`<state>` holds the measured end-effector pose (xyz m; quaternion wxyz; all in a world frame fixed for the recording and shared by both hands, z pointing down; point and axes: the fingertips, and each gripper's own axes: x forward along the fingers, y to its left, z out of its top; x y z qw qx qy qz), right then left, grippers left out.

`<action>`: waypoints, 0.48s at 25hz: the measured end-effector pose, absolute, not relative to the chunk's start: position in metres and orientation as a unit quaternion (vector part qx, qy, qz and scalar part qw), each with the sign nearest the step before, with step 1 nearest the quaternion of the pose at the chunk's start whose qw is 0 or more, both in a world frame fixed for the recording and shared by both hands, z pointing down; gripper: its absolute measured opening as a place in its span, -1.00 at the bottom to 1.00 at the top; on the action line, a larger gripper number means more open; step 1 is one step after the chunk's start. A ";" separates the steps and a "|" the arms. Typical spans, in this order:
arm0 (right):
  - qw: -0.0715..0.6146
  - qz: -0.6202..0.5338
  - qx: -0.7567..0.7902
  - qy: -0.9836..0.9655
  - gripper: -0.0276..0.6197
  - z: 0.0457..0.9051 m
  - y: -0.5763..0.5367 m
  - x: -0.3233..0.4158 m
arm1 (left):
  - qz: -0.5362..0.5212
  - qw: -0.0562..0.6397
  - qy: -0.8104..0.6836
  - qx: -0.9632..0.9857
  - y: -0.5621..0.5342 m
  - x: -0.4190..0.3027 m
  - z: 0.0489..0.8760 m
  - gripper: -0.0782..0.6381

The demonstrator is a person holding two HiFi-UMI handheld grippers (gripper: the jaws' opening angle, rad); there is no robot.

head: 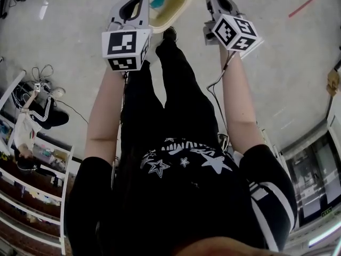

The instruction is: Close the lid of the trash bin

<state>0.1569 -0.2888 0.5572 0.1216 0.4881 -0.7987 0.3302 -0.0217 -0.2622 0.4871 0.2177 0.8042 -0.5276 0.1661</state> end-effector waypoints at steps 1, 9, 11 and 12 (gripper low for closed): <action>0.118 0.332 0.488 -0.798 -0.90 0.557 -0.288 0.156 | 0.165 0.217 -0.529 0.803 -0.262 -0.024 0.487 -0.75; 0.098 0.363 0.483 -0.791 -0.90 0.557 -0.253 0.133 | 0.162 0.222 -0.521 0.808 -0.254 -0.035 0.490 -0.75; 0.106 0.367 0.471 -0.795 -0.90 0.560 -0.236 0.119 | 0.165 0.222 -0.514 0.812 -0.251 -0.036 0.492 -0.75; 0.110 0.370 0.464 -0.797 -0.90 0.563 -0.227 0.113 | 0.167 0.223 -0.510 0.814 -0.250 -0.036 0.494 -0.75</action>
